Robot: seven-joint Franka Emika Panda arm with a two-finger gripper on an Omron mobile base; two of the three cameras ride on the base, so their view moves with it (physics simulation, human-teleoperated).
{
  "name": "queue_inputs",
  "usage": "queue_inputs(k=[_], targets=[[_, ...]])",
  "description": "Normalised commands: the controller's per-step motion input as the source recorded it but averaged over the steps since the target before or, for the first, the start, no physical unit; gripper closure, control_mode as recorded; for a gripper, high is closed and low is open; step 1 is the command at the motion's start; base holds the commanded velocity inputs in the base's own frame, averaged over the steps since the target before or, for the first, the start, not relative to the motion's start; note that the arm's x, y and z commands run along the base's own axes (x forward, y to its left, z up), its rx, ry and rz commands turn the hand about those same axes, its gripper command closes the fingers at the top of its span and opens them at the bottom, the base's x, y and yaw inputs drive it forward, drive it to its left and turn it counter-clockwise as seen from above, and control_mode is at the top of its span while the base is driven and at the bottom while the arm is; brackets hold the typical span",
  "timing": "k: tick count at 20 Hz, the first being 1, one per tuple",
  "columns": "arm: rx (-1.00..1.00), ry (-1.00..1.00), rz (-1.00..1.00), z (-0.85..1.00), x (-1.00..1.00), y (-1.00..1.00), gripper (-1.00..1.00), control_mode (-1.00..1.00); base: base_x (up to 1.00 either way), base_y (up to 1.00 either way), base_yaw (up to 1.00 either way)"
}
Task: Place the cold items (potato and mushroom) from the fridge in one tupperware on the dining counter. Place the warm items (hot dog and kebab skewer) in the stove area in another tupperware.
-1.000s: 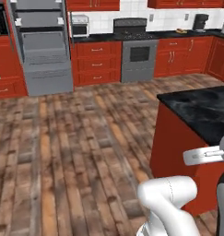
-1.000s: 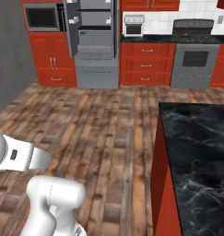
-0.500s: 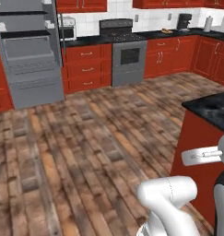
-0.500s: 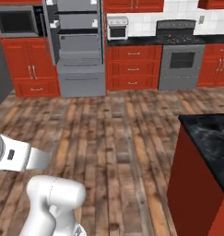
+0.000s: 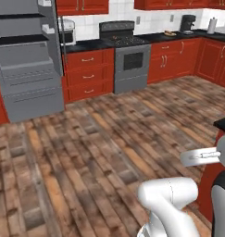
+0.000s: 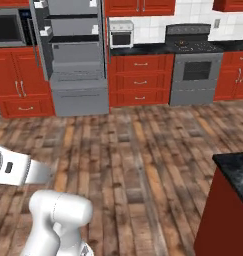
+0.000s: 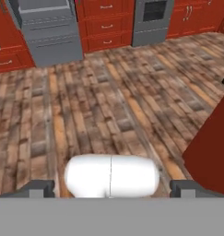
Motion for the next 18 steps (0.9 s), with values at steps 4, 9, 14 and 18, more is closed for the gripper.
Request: queue_inputs(k=[4,9,14,18], targets=[[0.0,0.0,0.0,0.0,0.0,0.0,-1.0,1.0,1.0,0.0,-0.02],[0.0,0.0,0.0,0.0,0.0,0.0,-1.0,1.0,0.99,0.0,-0.19],[0.0,0.0,0.0,0.0,0.0,0.0,-1.0,1.0,0.95,-0.07,-0.2],[0.0,0.0,0.0,0.0,0.0,0.0,-1.0,1.0,0.92,-0.32,-0.12]])
